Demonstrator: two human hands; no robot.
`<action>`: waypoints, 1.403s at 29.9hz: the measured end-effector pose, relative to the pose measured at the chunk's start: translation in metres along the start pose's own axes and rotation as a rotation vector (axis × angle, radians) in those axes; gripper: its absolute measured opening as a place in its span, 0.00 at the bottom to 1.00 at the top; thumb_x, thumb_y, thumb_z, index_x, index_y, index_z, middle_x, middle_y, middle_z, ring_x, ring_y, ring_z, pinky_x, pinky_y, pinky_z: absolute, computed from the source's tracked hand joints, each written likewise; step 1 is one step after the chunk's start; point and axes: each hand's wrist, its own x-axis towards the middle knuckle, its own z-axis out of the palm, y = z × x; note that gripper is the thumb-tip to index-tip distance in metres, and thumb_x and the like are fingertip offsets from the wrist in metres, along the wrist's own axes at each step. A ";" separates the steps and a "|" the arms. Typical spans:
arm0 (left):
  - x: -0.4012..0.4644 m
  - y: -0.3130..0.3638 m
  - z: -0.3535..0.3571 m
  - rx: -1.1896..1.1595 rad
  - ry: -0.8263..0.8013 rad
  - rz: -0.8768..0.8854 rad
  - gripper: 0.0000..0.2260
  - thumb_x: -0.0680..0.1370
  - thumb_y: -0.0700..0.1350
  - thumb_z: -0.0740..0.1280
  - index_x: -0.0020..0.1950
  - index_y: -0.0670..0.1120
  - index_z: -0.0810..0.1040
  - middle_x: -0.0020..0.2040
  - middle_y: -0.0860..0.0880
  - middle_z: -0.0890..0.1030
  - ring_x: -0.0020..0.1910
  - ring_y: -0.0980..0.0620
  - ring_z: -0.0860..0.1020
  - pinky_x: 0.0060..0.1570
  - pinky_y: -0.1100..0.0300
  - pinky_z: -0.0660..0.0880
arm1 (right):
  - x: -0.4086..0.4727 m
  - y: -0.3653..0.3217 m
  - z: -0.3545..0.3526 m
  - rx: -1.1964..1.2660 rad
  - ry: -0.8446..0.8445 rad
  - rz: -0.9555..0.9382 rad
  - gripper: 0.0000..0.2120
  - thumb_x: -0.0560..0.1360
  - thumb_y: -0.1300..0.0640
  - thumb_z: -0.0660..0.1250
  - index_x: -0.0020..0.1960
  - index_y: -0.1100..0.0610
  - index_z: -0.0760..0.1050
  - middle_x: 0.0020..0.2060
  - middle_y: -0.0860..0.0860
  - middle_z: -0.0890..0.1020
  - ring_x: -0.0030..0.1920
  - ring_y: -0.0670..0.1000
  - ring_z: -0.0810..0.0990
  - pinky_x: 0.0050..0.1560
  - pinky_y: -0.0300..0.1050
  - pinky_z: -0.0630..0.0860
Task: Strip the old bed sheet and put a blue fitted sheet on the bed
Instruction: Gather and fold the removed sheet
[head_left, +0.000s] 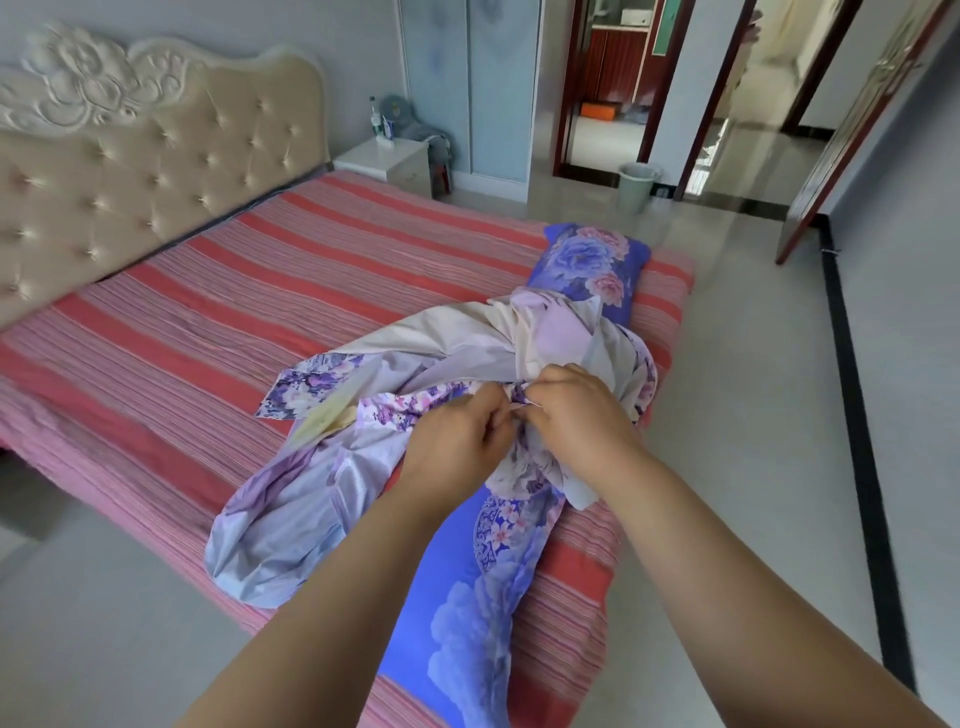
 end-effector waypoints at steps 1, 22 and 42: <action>0.002 0.004 0.002 0.054 -0.030 -0.017 0.08 0.75 0.52 0.59 0.40 0.50 0.65 0.27 0.53 0.67 0.27 0.46 0.69 0.27 0.55 0.65 | 0.001 0.005 -0.002 0.036 -0.024 -0.001 0.11 0.78 0.54 0.63 0.45 0.61 0.79 0.46 0.54 0.77 0.52 0.56 0.73 0.52 0.51 0.71; 0.060 0.054 0.029 -0.786 -0.395 -0.309 0.09 0.77 0.35 0.66 0.48 0.47 0.82 0.44 0.58 0.84 0.48 0.63 0.80 0.47 0.71 0.73 | -0.006 0.110 -0.049 0.867 -0.175 0.049 0.10 0.79 0.60 0.62 0.48 0.46 0.77 0.44 0.49 0.81 0.46 0.44 0.76 0.52 0.42 0.72; 0.114 0.073 0.031 -0.282 0.028 -0.161 0.10 0.79 0.45 0.64 0.47 0.43 0.82 0.39 0.45 0.82 0.35 0.55 0.75 0.37 0.65 0.71 | -0.004 0.121 -0.036 -0.080 0.445 0.003 0.15 0.72 0.51 0.61 0.32 0.59 0.75 0.35 0.53 0.75 0.36 0.57 0.76 0.32 0.43 0.71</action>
